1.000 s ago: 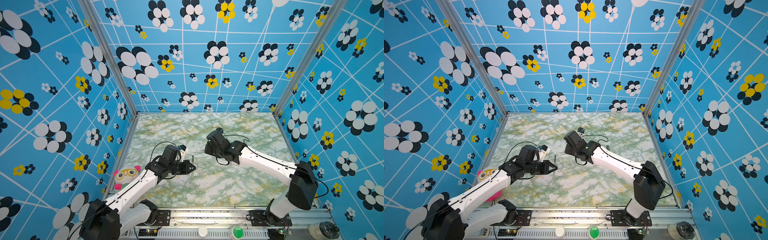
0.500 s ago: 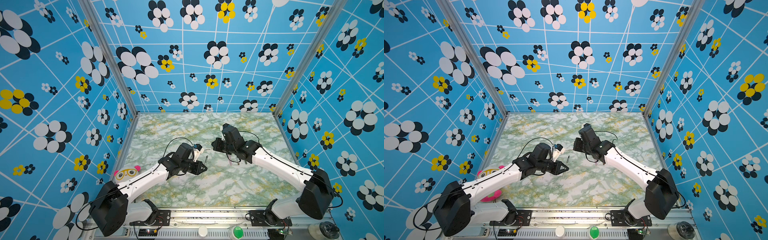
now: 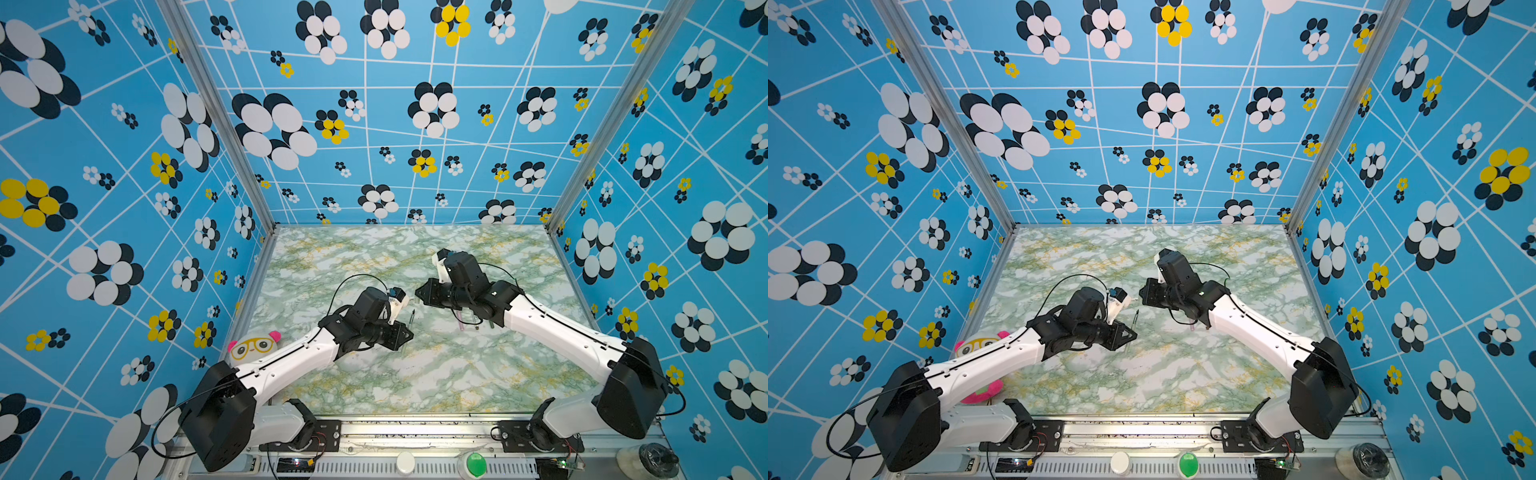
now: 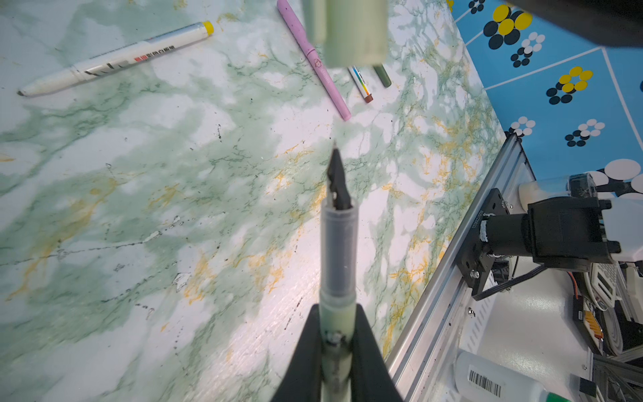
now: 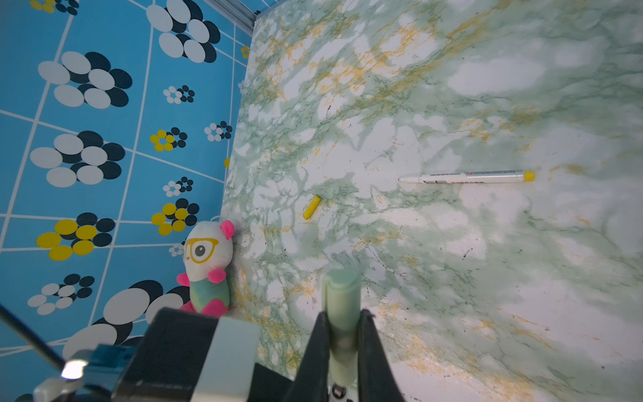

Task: Insert pens into pen caps
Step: Put on the pen cap to the pen.

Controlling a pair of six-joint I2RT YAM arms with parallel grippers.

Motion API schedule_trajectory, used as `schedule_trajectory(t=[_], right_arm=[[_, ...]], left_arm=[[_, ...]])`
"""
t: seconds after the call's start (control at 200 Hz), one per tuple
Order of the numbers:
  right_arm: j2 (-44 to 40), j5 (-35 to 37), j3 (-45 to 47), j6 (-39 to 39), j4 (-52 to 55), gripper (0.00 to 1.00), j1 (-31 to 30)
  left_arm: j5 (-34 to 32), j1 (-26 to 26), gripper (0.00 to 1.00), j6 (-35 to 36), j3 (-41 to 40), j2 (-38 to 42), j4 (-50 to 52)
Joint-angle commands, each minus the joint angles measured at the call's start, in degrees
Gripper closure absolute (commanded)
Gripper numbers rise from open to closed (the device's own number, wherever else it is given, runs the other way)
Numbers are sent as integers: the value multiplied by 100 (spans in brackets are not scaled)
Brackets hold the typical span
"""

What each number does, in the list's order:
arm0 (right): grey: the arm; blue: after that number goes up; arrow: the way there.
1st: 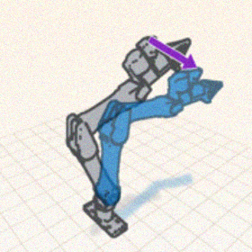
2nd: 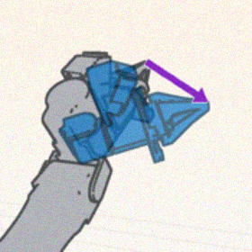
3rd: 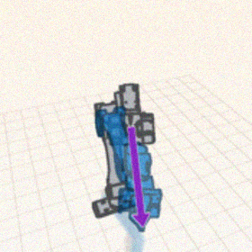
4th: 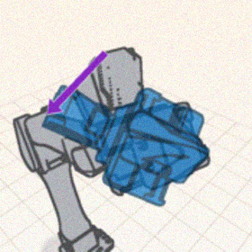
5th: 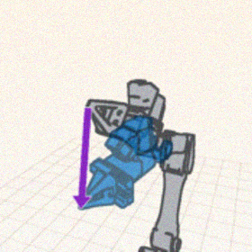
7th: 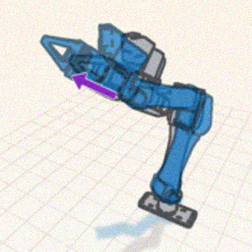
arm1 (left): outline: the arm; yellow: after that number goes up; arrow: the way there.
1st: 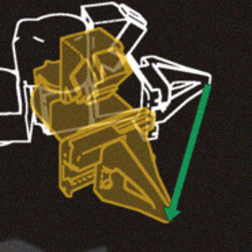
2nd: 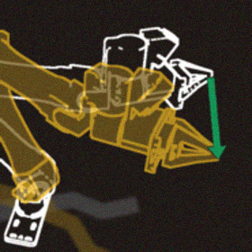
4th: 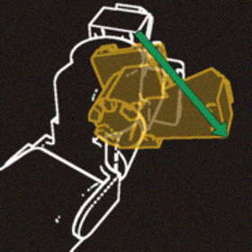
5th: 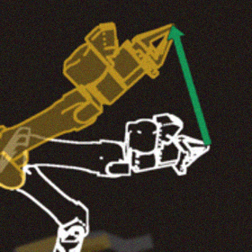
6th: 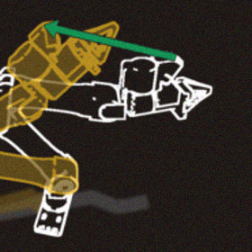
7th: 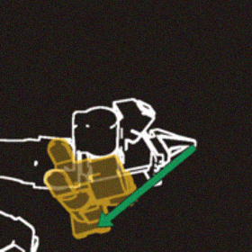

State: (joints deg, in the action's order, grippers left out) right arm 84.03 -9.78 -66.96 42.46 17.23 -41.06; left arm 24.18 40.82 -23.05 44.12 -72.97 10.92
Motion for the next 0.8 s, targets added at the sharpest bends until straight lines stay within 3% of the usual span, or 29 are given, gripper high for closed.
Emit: schedule_trajectory(t=[0.0, 0.795], right_arm=[[34, -248, -46, 98, -188, 93, 14], [40, -449, 106, 201, -265, 93, 1]], left_arm=[[-129, 22, 100, 58, 5, 110, -142], [-326, 3, 100, -125, -88, 186, -366]])
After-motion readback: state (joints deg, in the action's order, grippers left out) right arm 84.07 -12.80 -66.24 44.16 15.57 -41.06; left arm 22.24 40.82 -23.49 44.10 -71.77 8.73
